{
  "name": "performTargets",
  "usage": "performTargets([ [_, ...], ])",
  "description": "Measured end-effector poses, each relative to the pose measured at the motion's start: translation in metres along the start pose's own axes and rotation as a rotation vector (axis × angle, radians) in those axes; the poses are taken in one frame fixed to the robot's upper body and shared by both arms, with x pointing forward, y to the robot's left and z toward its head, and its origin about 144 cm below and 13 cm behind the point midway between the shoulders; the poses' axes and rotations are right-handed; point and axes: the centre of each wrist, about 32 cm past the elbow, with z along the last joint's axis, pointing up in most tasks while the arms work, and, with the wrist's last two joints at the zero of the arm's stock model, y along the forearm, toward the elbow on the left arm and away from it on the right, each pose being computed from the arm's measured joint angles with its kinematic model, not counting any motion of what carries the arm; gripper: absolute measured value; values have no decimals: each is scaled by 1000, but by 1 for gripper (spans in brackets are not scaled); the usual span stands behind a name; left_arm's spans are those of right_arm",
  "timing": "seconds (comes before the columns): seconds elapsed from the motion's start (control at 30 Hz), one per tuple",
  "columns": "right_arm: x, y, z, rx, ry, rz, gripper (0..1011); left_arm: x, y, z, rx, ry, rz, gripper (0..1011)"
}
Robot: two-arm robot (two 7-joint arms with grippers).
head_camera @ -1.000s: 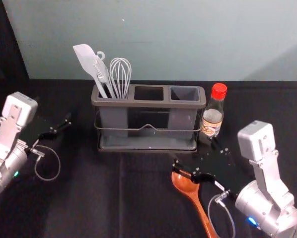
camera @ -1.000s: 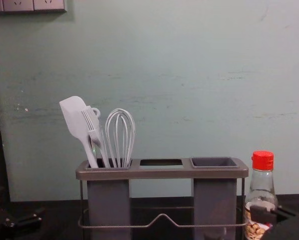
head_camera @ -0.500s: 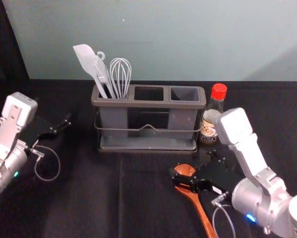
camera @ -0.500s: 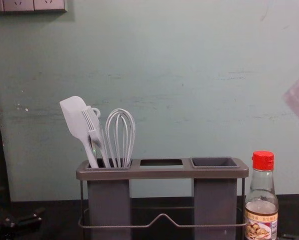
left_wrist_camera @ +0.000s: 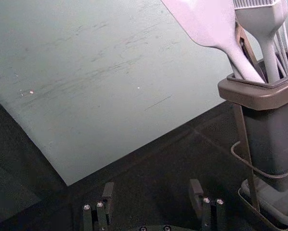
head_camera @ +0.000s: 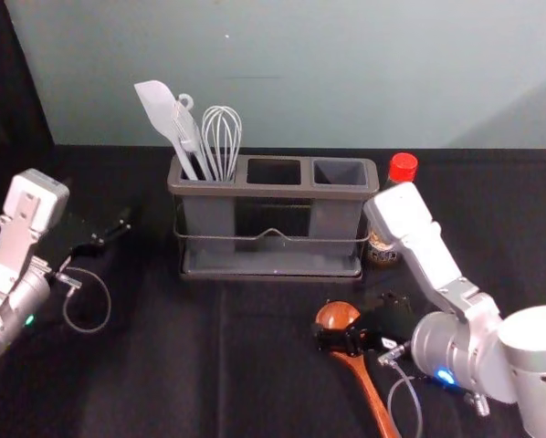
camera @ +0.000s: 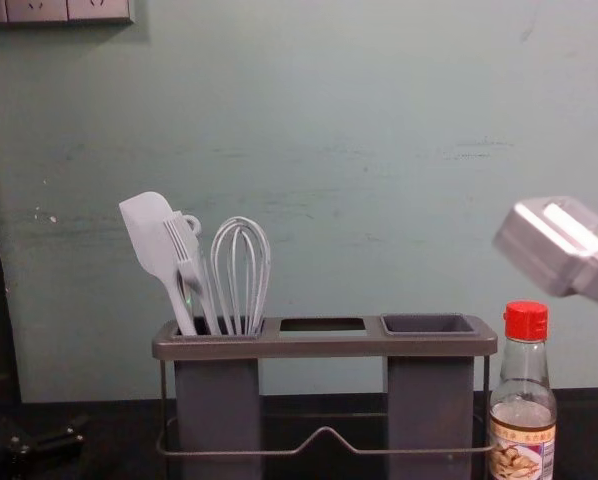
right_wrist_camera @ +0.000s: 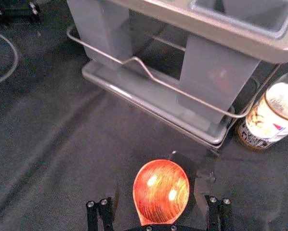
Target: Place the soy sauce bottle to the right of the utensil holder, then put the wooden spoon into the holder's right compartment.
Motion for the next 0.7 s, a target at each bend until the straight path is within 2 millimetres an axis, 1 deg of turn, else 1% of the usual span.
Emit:
performTargets([
  [0.27, -3, 13, 7, -84, 0, -12, 1002, 0, 0, 0, 0, 0, 0, 1000],
  [0.7, -3, 20, 9, -118, 0, -5, 1002, 0, 0, 0, 0, 0, 0, 1000],
])
